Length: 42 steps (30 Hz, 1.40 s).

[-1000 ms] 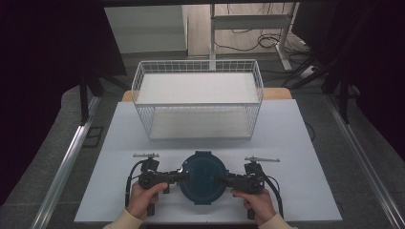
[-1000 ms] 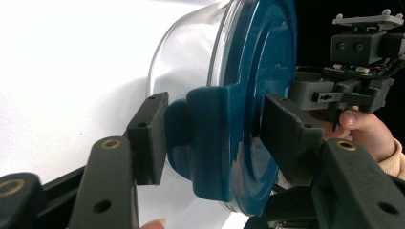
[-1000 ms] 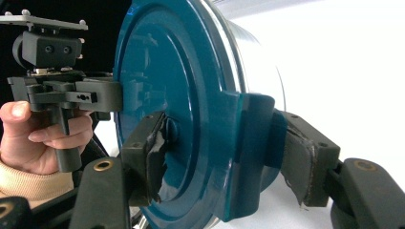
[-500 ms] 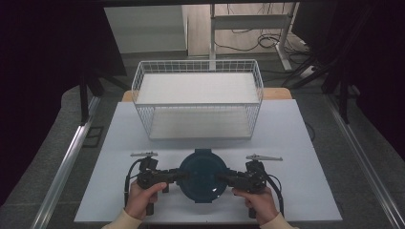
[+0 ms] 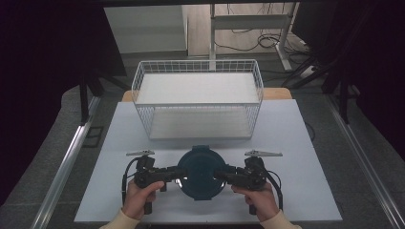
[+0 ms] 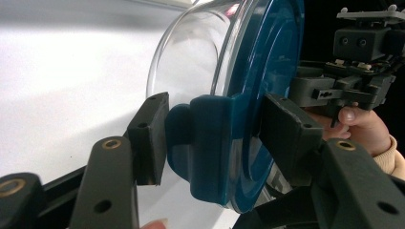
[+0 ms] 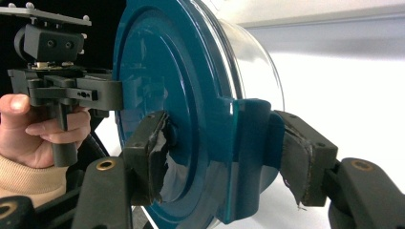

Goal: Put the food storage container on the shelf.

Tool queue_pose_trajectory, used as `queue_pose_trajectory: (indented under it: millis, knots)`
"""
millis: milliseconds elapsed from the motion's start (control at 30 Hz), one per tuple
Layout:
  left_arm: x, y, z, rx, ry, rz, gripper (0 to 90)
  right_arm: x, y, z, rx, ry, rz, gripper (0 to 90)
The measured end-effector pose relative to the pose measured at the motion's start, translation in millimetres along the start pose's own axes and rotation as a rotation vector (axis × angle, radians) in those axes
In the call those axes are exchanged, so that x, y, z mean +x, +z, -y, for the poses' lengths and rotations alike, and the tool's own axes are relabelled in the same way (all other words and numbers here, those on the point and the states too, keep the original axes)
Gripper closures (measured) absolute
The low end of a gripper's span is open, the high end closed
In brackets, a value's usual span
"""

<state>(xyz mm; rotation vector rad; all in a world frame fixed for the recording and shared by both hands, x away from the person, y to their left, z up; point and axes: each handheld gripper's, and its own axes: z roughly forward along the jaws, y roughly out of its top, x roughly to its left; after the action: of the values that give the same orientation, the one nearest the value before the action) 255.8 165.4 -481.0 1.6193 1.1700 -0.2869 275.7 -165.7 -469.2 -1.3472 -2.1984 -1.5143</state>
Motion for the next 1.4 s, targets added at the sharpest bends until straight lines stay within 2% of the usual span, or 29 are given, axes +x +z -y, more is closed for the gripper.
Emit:
queue_pose_trajectory:
  millis: [500,767,1167,1300,1367,1400]
  knots:
    - [-19.0,-2.3,-15.2,-0.027,0.062,-0.007,44.7,5.6,-15.9,-13.9,-0.034,-0.053,-0.007,39.2]
    - [-23.1,-9.3,-28.2,-0.049,0.088,-0.014,44.6,12.1,-16.4,-29.6,-0.046,-0.084,-0.008,39.2]
    - [-32.3,-20.0,-58.3,-0.084,0.122,0.002,44.7,26.3,-23.1,-65.0,-0.062,-0.139,0.007,39.2]
    - [-37.5,-24.4,-70.9,-0.093,0.14,-0.003,44.7,29.9,-24.9,-76.1,-0.076,-0.147,0.003,39.2]
    - [-40.2,-28.0,-82.1,-0.096,0.153,0.002,44.6,33.1,-26.6,-85.6,-0.096,-0.167,0.001,39.2]
    - [-40.2,-28.0,-82.1,-0.096,0.153,0.002,44.7,33.1,-26.6,-85.6,-0.096,-0.167,0.001,39.2]
